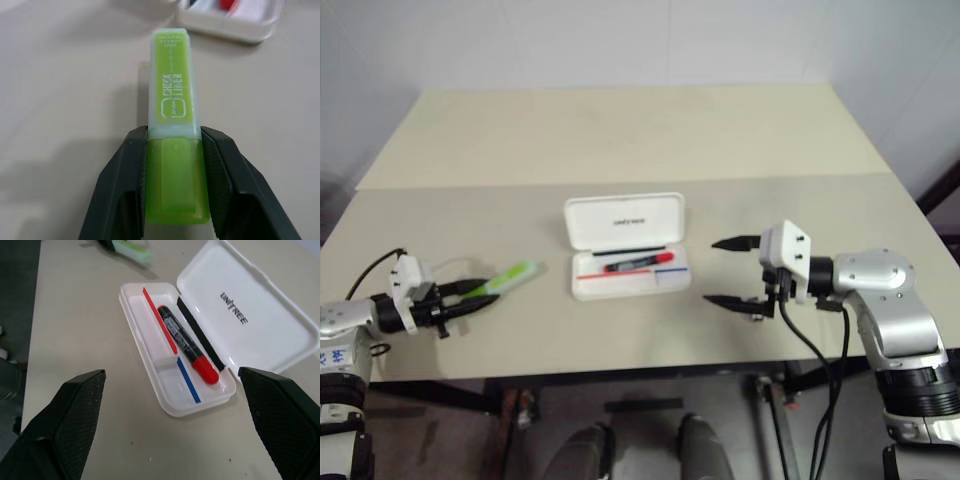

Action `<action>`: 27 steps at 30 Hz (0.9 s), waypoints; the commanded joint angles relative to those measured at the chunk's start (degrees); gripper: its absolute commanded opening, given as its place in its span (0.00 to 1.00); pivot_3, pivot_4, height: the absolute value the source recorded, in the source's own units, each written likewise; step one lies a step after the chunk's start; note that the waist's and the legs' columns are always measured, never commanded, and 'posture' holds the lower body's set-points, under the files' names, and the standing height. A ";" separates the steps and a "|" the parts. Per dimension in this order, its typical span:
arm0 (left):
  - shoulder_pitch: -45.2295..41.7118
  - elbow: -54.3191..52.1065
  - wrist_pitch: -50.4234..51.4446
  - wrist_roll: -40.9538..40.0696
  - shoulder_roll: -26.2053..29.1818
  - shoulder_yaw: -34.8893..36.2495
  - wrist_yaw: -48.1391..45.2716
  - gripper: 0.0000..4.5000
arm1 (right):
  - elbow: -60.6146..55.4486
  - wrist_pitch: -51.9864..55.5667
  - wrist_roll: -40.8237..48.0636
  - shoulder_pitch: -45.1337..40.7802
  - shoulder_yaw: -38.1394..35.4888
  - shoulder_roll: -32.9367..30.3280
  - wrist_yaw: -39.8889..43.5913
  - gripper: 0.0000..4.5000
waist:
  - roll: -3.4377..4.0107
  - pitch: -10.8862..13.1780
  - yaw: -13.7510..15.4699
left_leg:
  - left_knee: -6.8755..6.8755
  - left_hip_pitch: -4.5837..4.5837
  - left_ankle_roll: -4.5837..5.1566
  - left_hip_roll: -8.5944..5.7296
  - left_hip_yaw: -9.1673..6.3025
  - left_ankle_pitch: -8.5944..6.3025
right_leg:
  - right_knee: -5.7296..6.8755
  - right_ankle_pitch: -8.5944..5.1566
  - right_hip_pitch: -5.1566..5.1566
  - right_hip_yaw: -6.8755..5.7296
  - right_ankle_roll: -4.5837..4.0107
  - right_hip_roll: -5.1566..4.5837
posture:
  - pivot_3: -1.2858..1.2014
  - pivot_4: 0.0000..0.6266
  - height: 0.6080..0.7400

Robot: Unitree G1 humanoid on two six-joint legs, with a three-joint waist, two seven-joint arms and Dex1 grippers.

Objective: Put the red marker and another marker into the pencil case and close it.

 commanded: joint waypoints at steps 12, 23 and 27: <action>-5.65 -27.05 13.20 1.15 -7.04 -13.04 5.84 0.30 | -3.64 -0.75 0.02 4.30 -1.49 1.73 -4.35 1.00 | 0.01 0.01 0.65 | 0.14 0.02 0.00 -0.31 -0.02 0.00 | -0.02 0.01 0.15 -0.08 0.04 0.12 | 0.52 0.24 1.00; -10.74 -20.99 12.97 7.24 -13.21 -21.32 10.08 0.30 | -11.56 1.67 1.17 11.27 -4.26 1.27 -10.50 1.00 | 0.00 0.01 1.13 | 0.20 0.08 0.03 -0.36 0.02 0.04 | 0.08 0.03 0.18 0.01 0.09 0.21 | 0.52 0.24 1.00; -12.65 -17.34 11.08 8.56 -13.76 -22.13 10.17 0.30 | -13.68 2.56 1.43 12.96 -5.09 1.37 -12.13 1.00 | 0.00 0.01 1.26 | 0.24 0.07 0.03 -0.38 -0.01 0.05 | 0.07 0.04 0.21 -0.01 0.09 0.20 | 0.52 0.24 1.00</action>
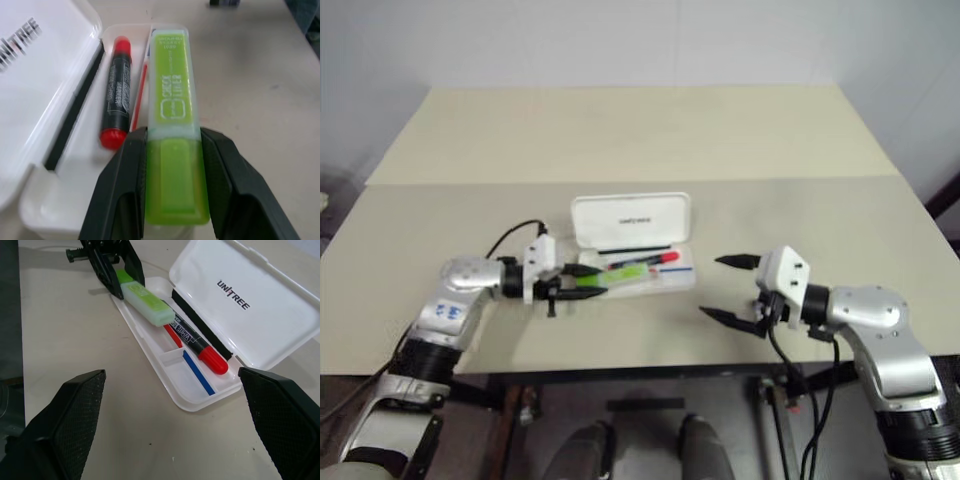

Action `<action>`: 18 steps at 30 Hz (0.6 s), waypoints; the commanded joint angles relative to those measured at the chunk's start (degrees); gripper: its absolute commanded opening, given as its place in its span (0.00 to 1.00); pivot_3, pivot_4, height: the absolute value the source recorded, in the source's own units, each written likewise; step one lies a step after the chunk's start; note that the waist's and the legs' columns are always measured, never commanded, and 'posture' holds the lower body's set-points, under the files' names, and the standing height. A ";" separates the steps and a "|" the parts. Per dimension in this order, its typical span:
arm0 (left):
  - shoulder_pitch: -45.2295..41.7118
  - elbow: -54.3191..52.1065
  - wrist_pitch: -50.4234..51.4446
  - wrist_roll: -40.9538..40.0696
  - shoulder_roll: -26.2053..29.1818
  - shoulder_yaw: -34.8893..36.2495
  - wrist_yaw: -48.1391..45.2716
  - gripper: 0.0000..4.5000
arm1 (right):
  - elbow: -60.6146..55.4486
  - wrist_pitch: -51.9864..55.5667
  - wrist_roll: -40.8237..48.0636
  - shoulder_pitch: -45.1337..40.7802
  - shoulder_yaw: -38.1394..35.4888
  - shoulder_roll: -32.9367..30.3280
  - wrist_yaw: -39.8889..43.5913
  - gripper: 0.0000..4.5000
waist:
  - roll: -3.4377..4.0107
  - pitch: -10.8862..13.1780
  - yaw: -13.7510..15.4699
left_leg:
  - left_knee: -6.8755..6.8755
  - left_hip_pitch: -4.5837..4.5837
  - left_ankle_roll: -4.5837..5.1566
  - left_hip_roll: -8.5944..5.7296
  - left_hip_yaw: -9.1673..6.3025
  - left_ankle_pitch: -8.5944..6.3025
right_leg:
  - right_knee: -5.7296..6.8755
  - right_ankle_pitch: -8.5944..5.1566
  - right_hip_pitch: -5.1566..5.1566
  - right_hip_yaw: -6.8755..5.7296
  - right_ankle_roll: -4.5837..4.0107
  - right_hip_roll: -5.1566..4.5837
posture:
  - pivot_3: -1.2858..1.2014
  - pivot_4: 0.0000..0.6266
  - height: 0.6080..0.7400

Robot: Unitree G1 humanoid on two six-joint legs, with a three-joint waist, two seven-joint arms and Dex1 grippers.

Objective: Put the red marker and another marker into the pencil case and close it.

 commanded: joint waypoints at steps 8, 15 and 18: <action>-4.40 6.76 -2.92 2.13 -1.17 -1.45 -1.85 0.30 | -4.52 1.12 1.48 0.71 -1.77 -0.02 -3.36 1.00 | 0.00 0.00 -0.17 | -0.04 0.02 0.01 0.00 0.00 0.01 | 0.01 0.00 0.00 0.00 0.01 0.01 | 0.52 0.24 1.00; -4.60 6.28 -2.06 0.02 -1.79 -0.64 -4.12 0.81 | -3.97 0.81 1.24 -0.01 -0.91 0.40 -3.89 1.00 | 0.00 0.00 -0.13 | -0.05 -0.01 0.02 -0.01 -0.01 0.01 | -0.05 -0.01 0.00 -0.01 0.03 0.00 | 0.52 0.24 1.00; -4.66 6.38 -2.00 -0.24 -1.80 -0.04 -4.45 0.96 | -3.41 0.59 1.12 -0.67 -0.49 0.85 -3.95 1.00 | -0.01 0.00 -0.16 | -0.03 -0.02 0.02 -0.01 -0.01 0.01 | -0.04 -0.01 0.00 -0.01 0.03 0.00 | 0.52 0.24 1.00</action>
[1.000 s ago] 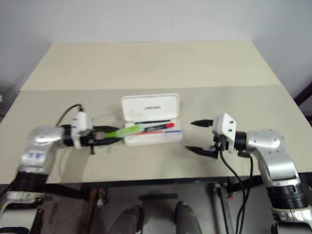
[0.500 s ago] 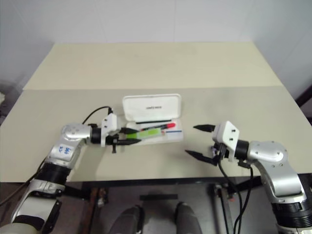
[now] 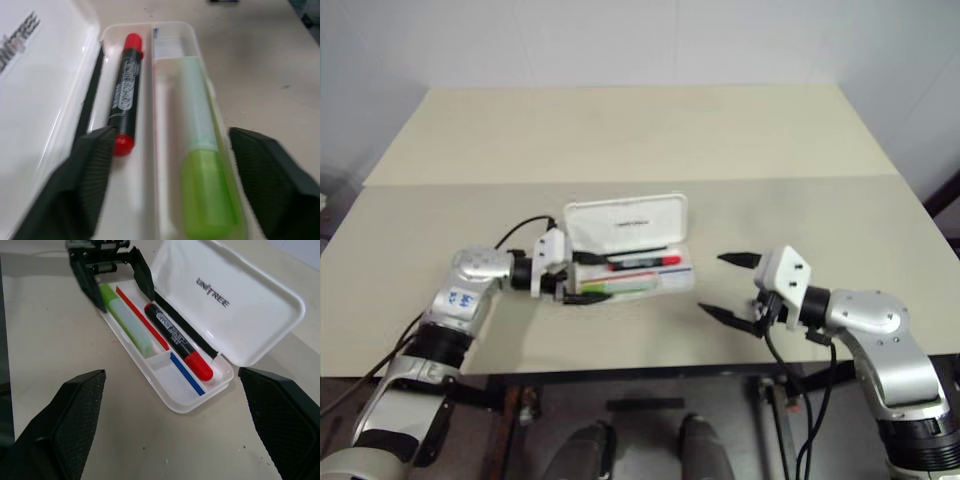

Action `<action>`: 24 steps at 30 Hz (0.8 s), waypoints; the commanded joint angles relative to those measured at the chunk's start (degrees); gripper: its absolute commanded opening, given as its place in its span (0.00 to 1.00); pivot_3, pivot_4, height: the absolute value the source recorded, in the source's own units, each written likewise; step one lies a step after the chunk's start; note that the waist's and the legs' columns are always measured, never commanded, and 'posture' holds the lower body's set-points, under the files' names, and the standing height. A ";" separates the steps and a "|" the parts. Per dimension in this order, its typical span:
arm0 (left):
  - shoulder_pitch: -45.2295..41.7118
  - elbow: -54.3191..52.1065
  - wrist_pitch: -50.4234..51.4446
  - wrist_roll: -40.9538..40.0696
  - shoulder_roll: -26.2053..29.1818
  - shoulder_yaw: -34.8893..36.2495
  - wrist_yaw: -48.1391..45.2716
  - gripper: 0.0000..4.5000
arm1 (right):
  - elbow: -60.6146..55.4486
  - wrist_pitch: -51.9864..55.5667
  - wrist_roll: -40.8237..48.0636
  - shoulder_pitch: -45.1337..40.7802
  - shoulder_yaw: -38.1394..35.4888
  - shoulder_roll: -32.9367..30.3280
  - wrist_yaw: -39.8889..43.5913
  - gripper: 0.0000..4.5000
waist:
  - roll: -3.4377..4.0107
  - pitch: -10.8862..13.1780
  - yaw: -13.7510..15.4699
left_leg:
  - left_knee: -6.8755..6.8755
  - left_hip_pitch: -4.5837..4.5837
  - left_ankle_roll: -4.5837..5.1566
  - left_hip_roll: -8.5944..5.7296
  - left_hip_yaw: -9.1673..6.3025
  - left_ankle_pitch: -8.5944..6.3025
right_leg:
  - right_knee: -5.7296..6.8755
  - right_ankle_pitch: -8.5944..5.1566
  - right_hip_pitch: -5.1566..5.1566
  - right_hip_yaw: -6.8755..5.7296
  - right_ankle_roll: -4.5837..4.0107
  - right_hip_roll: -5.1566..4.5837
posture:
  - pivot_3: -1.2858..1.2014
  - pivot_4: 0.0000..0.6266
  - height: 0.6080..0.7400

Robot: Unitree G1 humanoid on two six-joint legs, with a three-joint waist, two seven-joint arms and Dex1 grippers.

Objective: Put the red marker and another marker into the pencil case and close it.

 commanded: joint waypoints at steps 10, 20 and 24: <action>-0.33 -0.12 -1.87 -1.56 0.06 1.66 -1.63 0.96 | -0.77 -0.91 0.45 -1.46 -0.32 1.70 -1.45 1.00 | 0.00 0.00 -0.01 | 0.03 0.01 -0.01 0.00 -0.02 0.01 | 0.09 0.00 0.00 0.00 0.00 0.00 | 0.52 0.24 1.00; -1.46 1.28 -5.18 -2.10 -2.18 3.92 1.84 0.96 | -2.75 -0.07 0.96 0.41 -0.88 1.95 -2.97 1.00 | 0.00 0.00 0.02 | 0.04 0.01 -0.01 -0.01 -0.03 0.01 | 0.09 0.00 0.00 0.00 0.00 0.00 | 0.52 0.24 1.00; -2.17 3.36 -6.87 0.37 -2.00 3.61 4.50 0.96 | -2.89 0.11 1.07 0.41 -0.84 1.81 -3.23 1.00 | 0.00 0.00 -0.05 | 0.04 0.02 -0.01 -0.01 -0.03 0.01 | 0.12 0.00 0.00 0.00 0.00 0.00 | 0.52 0.24 1.00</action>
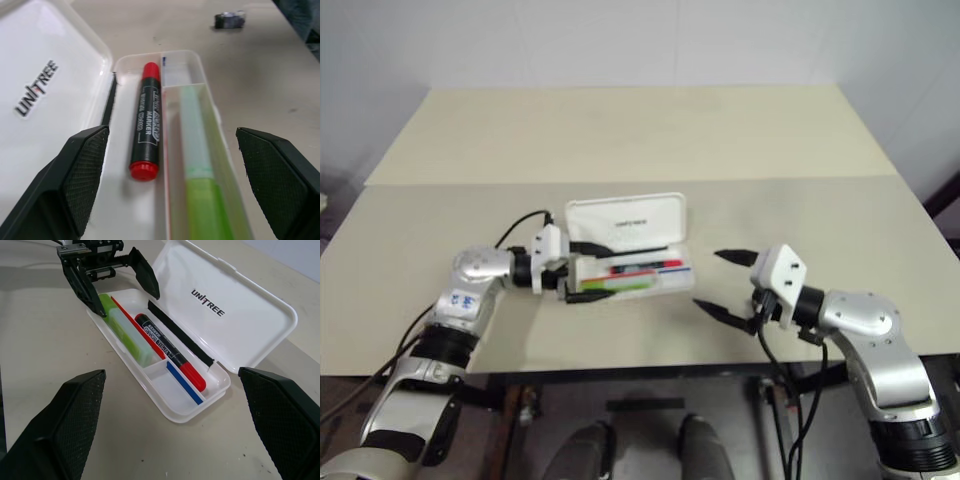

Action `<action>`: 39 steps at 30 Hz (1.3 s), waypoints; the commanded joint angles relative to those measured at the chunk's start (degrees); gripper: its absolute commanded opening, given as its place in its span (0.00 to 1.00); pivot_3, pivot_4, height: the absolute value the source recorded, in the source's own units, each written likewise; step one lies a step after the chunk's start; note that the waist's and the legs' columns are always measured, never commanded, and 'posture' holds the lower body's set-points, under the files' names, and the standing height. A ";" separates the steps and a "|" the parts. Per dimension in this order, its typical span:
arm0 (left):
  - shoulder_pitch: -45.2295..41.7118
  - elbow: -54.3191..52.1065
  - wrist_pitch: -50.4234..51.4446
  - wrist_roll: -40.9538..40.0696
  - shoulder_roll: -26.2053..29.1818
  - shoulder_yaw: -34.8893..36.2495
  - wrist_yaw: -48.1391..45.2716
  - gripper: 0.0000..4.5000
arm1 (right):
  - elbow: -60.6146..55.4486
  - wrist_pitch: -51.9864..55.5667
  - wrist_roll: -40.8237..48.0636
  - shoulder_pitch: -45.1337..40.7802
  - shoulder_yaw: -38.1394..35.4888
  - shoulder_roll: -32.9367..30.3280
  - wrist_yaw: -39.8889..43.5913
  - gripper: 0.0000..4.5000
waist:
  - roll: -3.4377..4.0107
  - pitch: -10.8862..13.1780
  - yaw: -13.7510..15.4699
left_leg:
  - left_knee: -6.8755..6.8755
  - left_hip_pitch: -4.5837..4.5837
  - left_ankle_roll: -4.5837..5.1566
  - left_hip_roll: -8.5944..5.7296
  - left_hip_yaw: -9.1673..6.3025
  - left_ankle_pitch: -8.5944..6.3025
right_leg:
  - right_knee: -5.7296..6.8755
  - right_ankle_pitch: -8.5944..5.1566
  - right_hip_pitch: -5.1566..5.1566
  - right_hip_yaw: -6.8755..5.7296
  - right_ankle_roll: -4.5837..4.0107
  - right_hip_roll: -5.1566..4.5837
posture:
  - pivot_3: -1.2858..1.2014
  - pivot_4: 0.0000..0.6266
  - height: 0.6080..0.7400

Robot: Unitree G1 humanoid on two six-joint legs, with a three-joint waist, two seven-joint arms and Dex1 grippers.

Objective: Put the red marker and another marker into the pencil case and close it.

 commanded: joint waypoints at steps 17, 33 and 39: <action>-1.15 1.72 -5.68 0.80 -1.48 0.44 3.15 0.96 | -2.40 0.38 1.37 -0.30 -0.91 0.04 -0.76 1.00 | 0.00 0.00 0.04 | 0.03 0.07 -0.02 -0.04 -0.03 0.16 | 0.09 0.06 0.08 0.01 0.01 0.00 | 0.52 0.24 1.00; 1.27 -2.21 -1.16 -4.90 -2.17 1.82 -0.54 0.96 | -2.10 0.68 1.34 -0.86 -0.41 0.29 -0.57 1.00 | 0.00 0.00 0.02 | -0.03 0.04 -0.02 -0.05 -0.09 0.15 | 0.04 0.04 0.06 0.00 0.02 0.00 | 0.52 0.24 1.00; 2.81 -4.54 5.19 -7.24 -1.14 -0.32 -7.32 0.96 | -2.72 0.96 1.39 -0.52 -0.89 0.08 -0.87 1.00 | 0.00 0.00 -0.07 | -0.03 0.04 -0.02 -0.05 -0.09 0.15 | 0.04 0.04 0.06 -0.01 0.02 0.00 | 0.52 0.24 1.00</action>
